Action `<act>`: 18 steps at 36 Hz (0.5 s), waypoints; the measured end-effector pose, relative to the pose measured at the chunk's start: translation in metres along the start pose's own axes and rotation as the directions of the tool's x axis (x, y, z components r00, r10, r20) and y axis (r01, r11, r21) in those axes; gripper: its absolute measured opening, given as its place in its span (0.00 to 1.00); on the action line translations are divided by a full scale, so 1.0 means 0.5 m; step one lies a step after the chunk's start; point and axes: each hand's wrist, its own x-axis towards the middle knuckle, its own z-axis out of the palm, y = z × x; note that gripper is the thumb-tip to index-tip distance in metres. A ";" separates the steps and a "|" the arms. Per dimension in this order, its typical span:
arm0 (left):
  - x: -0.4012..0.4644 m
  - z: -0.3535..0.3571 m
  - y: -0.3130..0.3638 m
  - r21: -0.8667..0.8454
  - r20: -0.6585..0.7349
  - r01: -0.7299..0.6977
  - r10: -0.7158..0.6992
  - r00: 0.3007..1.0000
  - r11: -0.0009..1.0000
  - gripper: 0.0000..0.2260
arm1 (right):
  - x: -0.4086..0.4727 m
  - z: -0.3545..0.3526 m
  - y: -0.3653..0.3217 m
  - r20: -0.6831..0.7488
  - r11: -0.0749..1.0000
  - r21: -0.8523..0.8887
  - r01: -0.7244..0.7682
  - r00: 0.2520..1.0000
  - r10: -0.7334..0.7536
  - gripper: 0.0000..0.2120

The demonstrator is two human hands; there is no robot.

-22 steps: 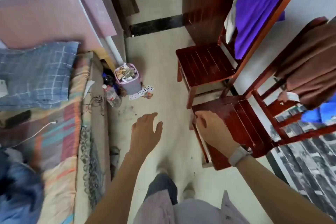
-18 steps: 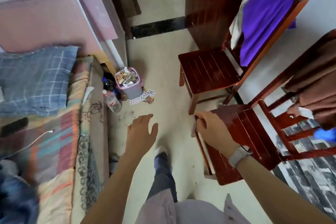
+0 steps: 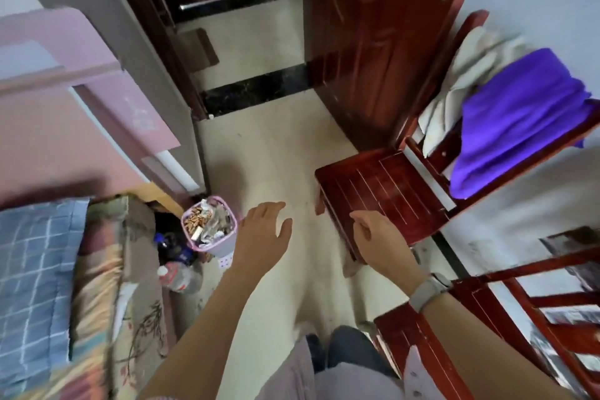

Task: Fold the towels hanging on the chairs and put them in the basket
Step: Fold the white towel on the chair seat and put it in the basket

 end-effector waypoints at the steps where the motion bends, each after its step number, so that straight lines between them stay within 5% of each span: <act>1: 0.034 0.001 0.005 -0.002 0.021 -0.010 0.010 1.000 1.000 0.26 | 0.025 -0.005 -0.001 -0.017 1.000 -0.002 -0.012 1.000 0.012 0.15; 11: 0.391 0.067 0.107 -0.062 0.262 -0.183 0.193 0.946 0.981 0.20 | 0.260 -0.104 0.043 -0.179 0.988 0.036 -0.149 0.972 0.153 0.14; 18: 0.613 0.110 0.254 -0.101 0.367 -0.367 0.377 0.850 0.925 0.18 | 0.403 -0.206 0.096 -0.406 0.958 0.173 -0.231 0.869 0.283 0.12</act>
